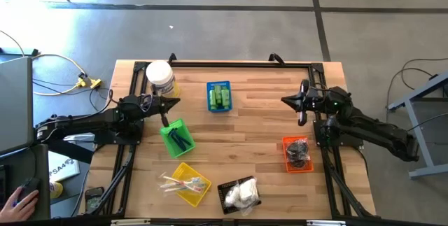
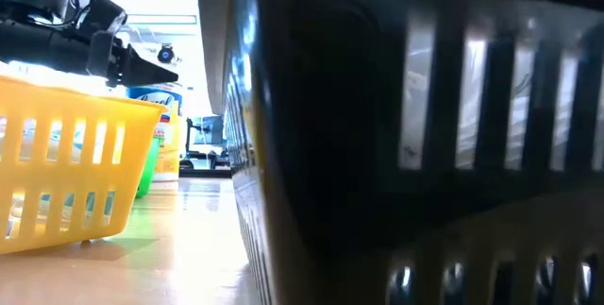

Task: Pick & Place Travel size toiletries
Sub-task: Return to Home Position

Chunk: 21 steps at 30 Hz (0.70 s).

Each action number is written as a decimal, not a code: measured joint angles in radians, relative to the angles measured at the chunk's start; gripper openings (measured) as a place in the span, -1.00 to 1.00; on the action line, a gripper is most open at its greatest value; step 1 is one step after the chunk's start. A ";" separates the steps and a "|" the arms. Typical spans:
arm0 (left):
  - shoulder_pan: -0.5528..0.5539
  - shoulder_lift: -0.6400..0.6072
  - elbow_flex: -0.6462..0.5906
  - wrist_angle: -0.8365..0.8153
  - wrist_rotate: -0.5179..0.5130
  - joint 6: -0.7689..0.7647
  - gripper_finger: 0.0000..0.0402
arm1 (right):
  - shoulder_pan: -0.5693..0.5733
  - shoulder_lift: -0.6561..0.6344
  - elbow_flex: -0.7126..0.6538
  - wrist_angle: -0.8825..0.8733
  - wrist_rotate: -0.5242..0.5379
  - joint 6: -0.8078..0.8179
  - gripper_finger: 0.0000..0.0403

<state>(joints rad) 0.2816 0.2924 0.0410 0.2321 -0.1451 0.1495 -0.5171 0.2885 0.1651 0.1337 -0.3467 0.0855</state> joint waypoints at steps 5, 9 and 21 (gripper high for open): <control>0.000 -0.003 0.000 0.002 0.165 0.038 -1.00 | 0.000 0.009 -0.082 0.104 -0.081 0.071 -0.99; -0.001 -0.008 0.000 0.006 0.284 0.037 -1.00 | 0.019 0.008 -0.136 0.226 -0.193 0.130 -0.99; 0.000 -0.010 0.000 -0.046 0.234 -0.011 -1.00 | 0.156 -0.016 -0.154 0.243 -0.203 0.162 -0.99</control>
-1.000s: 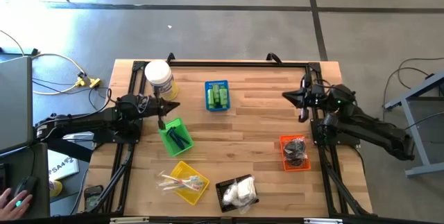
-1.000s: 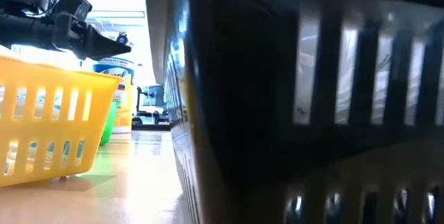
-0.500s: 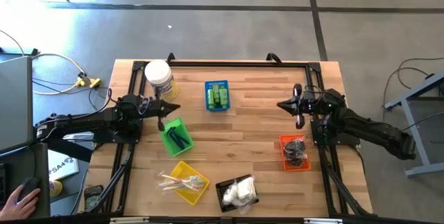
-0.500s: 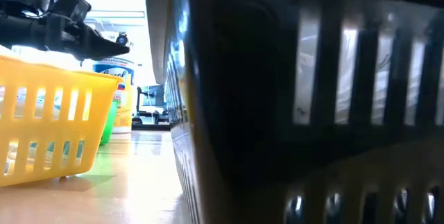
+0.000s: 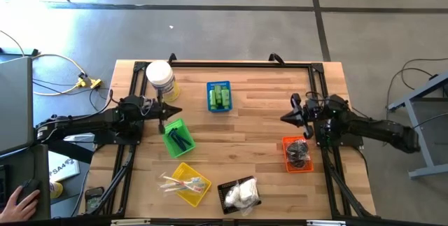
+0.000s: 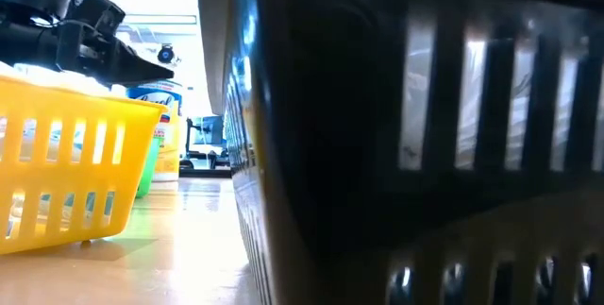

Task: Pick & Place Travel size toiletries
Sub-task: Return to Home Position

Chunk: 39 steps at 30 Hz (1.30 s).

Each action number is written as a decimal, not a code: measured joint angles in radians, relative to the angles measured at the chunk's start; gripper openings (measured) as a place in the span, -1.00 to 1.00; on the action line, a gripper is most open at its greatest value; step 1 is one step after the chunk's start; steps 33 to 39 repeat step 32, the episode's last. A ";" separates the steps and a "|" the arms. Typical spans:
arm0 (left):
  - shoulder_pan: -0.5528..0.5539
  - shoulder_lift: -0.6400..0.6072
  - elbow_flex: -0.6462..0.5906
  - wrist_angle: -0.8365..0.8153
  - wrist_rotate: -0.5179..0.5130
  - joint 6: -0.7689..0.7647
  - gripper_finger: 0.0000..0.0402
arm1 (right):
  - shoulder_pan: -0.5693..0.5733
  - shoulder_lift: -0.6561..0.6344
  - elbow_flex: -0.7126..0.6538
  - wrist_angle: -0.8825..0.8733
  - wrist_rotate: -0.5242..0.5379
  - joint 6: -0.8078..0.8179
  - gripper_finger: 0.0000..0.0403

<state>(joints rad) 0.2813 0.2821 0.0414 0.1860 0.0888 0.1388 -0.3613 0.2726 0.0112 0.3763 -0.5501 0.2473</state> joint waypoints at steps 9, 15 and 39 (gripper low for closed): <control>0.000 0.001 0.001 -0.083 -0.150 -0.040 -1.00 | 0.043 -0.025 -0.001 -0.014 0.084 -0.034 -0.99; 0.000 0.002 0.001 -0.084 -0.150 -0.042 -1.00 | 0.043 -0.026 -0.001 -0.001 0.088 -0.030 -0.99; 0.000 0.002 0.001 -0.109 -0.151 -0.032 -1.00 | 0.043 -0.025 -0.002 0.002 0.178 -0.015 -0.98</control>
